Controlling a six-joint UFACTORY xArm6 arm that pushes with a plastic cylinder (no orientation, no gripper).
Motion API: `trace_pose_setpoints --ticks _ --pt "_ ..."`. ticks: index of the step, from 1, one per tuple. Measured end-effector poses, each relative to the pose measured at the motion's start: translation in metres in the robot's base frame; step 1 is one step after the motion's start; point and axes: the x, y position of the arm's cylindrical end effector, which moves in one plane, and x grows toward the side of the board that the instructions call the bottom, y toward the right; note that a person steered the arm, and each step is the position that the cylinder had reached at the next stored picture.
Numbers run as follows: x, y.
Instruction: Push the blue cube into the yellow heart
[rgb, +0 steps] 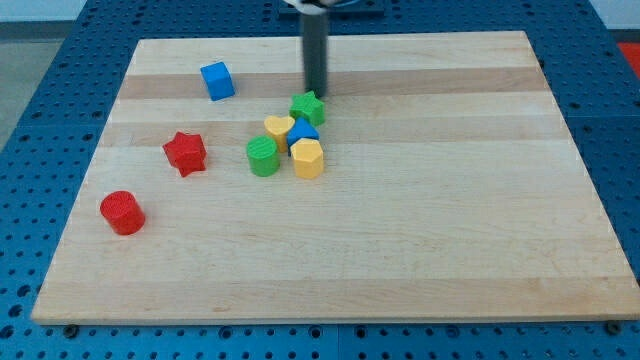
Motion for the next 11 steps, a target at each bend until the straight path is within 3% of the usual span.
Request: trace_pose_setpoints --ticks 1,3,6,11 --pt "-0.047 -0.064" --pt "-0.048 -0.205" --pt "0.015 -0.098" --pt "0.053 -0.052"
